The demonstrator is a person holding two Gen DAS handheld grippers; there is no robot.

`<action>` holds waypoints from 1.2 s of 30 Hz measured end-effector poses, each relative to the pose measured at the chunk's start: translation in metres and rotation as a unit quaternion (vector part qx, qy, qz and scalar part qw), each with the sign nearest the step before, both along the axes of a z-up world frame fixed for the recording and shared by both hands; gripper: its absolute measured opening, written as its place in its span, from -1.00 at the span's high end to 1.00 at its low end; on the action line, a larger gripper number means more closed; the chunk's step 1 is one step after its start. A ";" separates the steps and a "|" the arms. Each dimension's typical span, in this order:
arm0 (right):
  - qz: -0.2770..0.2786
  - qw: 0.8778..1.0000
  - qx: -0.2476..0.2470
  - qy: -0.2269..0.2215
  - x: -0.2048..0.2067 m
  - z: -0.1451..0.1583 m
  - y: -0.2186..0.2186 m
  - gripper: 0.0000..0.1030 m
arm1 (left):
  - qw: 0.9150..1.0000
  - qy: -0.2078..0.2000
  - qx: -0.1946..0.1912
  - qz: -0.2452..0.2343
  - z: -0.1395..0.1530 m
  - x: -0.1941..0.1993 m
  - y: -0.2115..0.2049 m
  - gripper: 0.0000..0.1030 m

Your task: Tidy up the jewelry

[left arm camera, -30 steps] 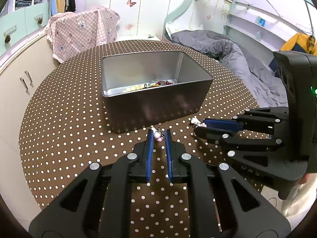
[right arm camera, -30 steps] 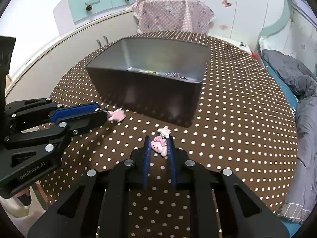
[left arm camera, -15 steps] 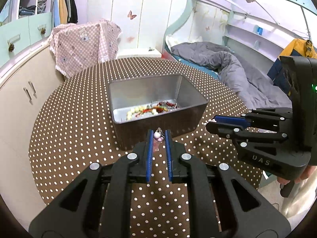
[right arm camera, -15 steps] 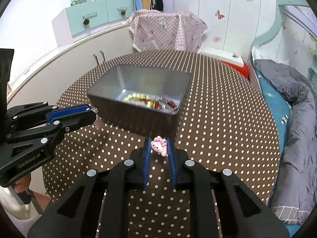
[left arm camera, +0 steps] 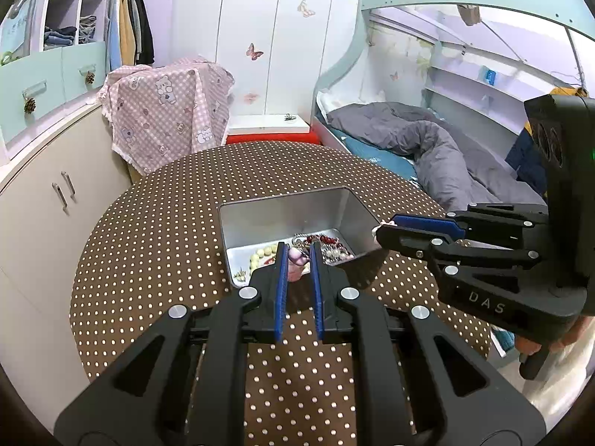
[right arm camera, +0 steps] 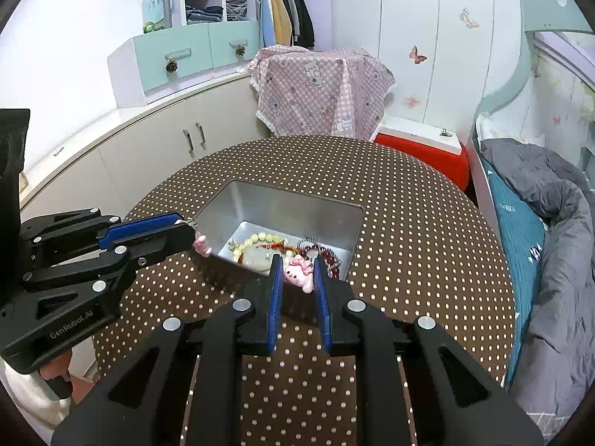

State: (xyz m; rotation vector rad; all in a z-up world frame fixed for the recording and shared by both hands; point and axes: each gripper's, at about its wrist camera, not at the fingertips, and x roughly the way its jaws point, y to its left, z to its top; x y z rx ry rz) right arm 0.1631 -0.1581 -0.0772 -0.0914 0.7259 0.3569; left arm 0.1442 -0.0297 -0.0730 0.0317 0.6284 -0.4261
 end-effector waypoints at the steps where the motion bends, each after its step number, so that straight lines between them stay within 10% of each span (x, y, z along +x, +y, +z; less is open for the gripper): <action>1: 0.001 1.000 0.000 0.000 0.002 0.000 0.001 0.71 | 1.000 0.000 0.000 0.001 0.000 0.002 0.000 0.77; 15: 0.007 1.000 0.007 0.000 0.015 0.000 0.002 0.70 | 1.000 0.003 0.004 0.011 -0.002 0.018 -0.004 0.75; 17: 0.001 1.000 0.010 0.004 0.016 -0.001 -0.001 0.43 | 1.000 0.009 0.009 0.016 -0.004 0.021 -0.003 0.75; 21: -0.016 1.000 0.007 0.002 0.016 -0.001 -0.006 0.21 | 0.999 0.015 0.009 0.039 -0.006 0.024 0.001 -0.28; 36: -0.027 1.000 0.012 0.007 0.015 0.000 -0.015 0.19 | 0.999 0.018 0.015 0.045 -0.005 0.028 0.002 -0.28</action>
